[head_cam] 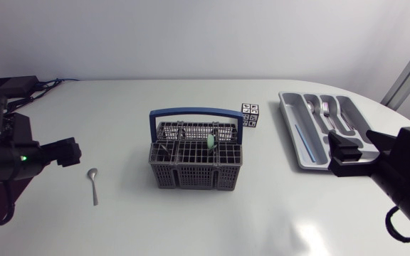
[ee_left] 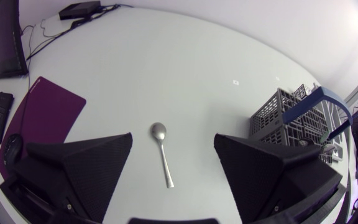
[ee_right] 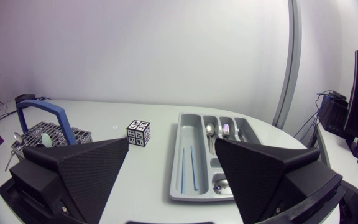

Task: Transfer all utensils from the basket to the drawer tray.

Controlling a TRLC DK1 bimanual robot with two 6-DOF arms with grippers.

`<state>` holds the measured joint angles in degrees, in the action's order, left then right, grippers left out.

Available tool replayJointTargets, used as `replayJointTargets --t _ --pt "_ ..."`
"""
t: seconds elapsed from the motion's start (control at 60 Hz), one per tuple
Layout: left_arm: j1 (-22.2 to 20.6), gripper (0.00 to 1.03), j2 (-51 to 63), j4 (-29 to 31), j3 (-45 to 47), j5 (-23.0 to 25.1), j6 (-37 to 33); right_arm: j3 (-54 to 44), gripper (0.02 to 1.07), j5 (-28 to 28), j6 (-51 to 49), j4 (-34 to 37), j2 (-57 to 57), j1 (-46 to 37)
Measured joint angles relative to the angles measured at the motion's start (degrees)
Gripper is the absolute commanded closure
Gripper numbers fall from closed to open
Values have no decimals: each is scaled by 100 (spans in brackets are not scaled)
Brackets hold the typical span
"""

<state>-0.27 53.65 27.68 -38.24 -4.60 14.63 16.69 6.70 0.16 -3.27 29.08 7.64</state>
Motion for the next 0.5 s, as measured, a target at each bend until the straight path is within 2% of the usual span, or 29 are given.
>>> replayJointTargets --t 0.217,0.5 --pt "-190 12 1488 313 -546 -476 243 238 8 15 358 7 570 59" --pt "-210 10 3189 1307 -1493 -494 522 592 10 9 741 208 1139 131"
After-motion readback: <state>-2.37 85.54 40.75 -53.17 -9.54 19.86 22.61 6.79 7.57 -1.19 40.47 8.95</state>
